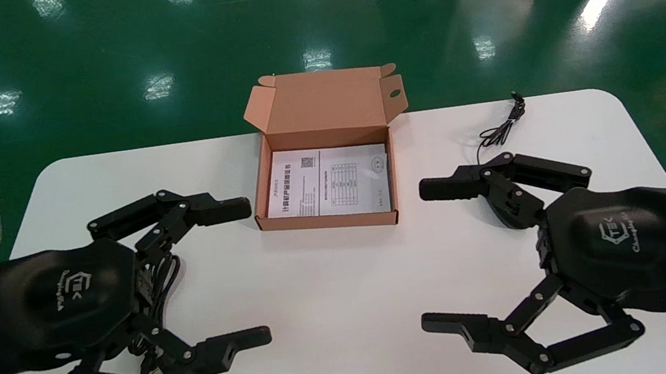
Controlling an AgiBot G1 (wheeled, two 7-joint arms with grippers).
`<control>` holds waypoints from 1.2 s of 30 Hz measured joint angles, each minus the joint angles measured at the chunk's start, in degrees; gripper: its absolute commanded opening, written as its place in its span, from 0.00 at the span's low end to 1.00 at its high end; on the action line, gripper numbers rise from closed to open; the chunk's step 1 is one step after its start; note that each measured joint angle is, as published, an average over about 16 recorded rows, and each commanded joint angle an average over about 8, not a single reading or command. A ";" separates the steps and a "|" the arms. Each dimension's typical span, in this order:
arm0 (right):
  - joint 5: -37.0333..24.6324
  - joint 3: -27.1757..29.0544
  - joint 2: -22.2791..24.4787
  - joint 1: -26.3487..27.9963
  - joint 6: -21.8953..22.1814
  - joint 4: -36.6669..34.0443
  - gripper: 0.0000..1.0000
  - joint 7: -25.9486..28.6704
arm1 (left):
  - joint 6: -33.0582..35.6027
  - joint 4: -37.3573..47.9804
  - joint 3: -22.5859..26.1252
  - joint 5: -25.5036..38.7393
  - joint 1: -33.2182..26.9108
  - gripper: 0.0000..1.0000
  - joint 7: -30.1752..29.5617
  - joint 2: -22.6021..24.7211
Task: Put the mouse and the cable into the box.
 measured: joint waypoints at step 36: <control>-20.84 -2.63 -1.82 -3.38 21.85 -6.01 1.00 -7.51 | -16.00 0.30 -5.45 4.29 23.12 1.00 11.86 -6.71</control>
